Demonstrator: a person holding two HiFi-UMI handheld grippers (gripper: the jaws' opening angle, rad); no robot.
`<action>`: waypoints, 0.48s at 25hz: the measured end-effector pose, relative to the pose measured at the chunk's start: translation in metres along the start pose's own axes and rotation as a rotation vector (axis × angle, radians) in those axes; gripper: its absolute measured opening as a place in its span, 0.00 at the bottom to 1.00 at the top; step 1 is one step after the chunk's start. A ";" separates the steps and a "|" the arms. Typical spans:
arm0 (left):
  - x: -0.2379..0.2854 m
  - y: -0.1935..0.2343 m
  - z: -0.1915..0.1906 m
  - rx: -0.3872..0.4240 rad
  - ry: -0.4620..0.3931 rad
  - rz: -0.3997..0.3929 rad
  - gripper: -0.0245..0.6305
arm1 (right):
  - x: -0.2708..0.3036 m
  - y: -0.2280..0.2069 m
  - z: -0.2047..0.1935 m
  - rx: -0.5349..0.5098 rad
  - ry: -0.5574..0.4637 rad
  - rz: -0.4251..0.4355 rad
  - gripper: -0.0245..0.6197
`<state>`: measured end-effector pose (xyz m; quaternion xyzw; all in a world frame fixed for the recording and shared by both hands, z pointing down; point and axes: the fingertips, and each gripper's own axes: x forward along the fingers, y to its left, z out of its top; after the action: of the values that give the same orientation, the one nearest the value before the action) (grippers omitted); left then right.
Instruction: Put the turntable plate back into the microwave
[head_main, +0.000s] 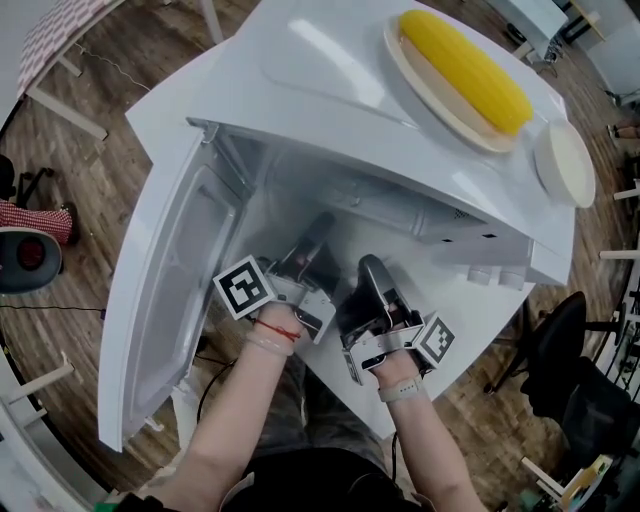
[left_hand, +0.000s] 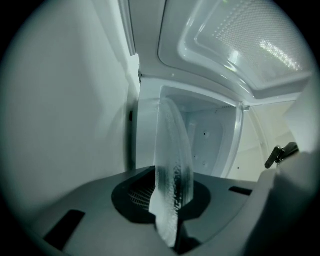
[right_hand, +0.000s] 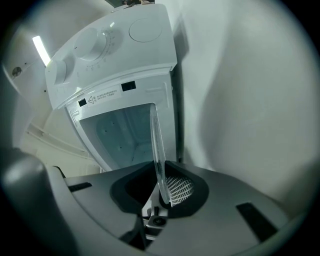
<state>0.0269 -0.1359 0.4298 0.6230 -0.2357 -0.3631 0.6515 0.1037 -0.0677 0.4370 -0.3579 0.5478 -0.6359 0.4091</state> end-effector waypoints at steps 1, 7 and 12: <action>0.000 0.000 0.000 0.001 -0.003 -0.004 0.09 | 0.000 0.000 0.000 -0.005 0.001 -0.001 0.13; -0.002 -0.005 -0.001 -0.002 0.000 -0.040 0.15 | -0.001 0.001 0.001 -0.044 0.002 -0.013 0.13; -0.008 -0.005 -0.004 -0.002 -0.011 -0.041 0.15 | 0.000 0.001 0.003 -0.040 0.001 -0.015 0.13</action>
<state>0.0241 -0.1274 0.4253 0.6251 -0.2262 -0.3802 0.6430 0.1068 -0.0686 0.4362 -0.3699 0.5580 -0.6278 0.3970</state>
